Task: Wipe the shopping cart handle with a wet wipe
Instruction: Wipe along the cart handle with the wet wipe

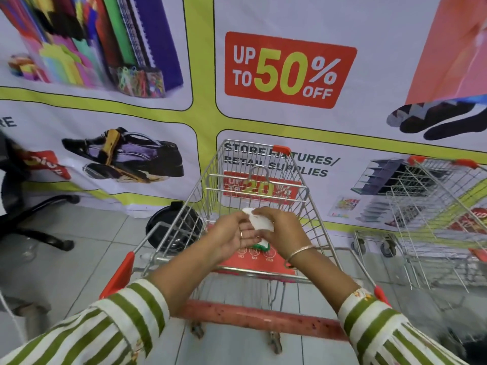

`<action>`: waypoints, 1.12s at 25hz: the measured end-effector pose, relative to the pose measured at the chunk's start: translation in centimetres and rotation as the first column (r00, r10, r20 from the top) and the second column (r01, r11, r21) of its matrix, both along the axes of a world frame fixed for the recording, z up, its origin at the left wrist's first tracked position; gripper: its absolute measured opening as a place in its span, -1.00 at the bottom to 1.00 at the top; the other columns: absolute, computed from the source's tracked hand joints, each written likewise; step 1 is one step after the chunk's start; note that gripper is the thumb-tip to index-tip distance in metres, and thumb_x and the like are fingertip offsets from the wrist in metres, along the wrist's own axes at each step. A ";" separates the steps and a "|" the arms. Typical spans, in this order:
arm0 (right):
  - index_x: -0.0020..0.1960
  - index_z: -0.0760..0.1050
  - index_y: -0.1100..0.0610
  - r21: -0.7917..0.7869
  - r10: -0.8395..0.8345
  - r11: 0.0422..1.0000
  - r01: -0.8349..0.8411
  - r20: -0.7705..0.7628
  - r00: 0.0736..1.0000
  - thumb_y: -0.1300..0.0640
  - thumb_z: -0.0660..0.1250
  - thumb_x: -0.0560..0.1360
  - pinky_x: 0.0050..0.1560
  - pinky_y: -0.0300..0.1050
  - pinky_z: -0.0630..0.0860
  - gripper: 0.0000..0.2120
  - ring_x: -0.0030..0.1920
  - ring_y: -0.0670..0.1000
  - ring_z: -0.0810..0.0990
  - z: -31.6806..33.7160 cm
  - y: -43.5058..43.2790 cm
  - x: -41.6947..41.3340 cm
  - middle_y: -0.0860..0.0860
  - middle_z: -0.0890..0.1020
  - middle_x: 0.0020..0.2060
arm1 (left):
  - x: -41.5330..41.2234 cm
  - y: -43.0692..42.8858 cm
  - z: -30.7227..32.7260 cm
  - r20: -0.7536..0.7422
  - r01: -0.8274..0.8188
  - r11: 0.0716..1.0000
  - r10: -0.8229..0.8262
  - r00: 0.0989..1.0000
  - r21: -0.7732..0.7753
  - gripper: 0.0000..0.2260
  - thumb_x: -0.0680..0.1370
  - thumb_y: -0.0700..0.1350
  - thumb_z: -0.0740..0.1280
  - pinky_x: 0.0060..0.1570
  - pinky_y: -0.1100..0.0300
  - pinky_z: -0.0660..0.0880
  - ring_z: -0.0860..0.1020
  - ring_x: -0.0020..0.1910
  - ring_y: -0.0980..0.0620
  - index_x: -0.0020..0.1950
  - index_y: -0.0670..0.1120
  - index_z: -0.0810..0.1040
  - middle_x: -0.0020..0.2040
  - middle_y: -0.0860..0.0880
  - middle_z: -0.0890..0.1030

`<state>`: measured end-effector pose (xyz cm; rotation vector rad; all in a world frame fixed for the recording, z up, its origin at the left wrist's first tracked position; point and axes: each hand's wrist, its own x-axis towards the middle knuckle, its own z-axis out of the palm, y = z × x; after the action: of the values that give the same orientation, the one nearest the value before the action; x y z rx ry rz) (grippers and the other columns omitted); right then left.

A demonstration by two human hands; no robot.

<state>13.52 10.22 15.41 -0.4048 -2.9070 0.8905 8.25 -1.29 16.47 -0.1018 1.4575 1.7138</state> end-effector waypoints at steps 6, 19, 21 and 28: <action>0.02 0.63 0.12 -0.132 -0.285 0.957 0.257 -0.294 0.912 0.43 0.33 0.40 -0.23 -0.74 0.29 -0.69 -0.23 -0.16 0.55 2.6 -5.0 7.2 0.02 0.72 -0.10 | 3.9 -9.4 0.8 -0.648 0.026 0.914 -0.307 0.697 -0.405 -0.64 0.59 0.11 0.06 0.04 0.14 0.51 0.59 -0.01 0.09 0.10 -0.03 0.57 0.12 -0.03 0.63; 0.01 0.62 0.20 0.267 -0.139 0.927 0.264 -0.408 0.902 0.42 0.37 0.27 0.10 -0.07 0.55 -0.66 -0.03 0.07 0.68 -4.9 -17.7 10.3 0.11 0.72 -0.06 | 5.6 -17.4 -5.8 -0.651 -0.398 0.569 -0.753 0.098 -0.719 -0.54 0.55 0.01 -0.03 0.39 -0.14 0.15 0.41 0.35 -0.15 0.17 -0.10 0.58 0.26 -0.07 0.57; 0.02 0.61 0.18 0.183 -0.277 0.911 0.370 -0.394 0.876 0.33 0.24 0.34 0.12 -0.04 0.55 -0.69 -0.01 0.07 0.67 -4.5 -15.5 11.5 0.10 0.71 -0.05 | 5.7 -17.2 -5.7 -0.652 -0.412 0.566 -0.752 0.098 -0.714 -0.54 0.55 0.01 -0.04 0.40 -0.11 0.12 0.40 0.36 -0.13 0.18 -0.10 0.57 0.29 -0.06 0.55; -0.02 0.62 0.18 0.254 -0.229 0.907 0.336 -0.372 0.900 0.26 0.34 0.37 0.22 0.01 0.49 -0.80 0.00 0.05 0.67 -5.0 -17.0 9.8 0.09 0.72 -0.07 | 5.8 -17.0 -5.8 -0.686 -0.445 0.592 -0.723 0.074 -0.672 -0.56 0.54 -0.01 0.00 0.38 -0.14 0.20 0.41 0.35 -0.15 0.16 -0.12 0.59 0.26 -0.09 0.57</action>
<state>23.34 -6.75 10.38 -0.5715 -2.5224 0.3962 14.04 -18.33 10.65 1.0495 3.0911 0.4175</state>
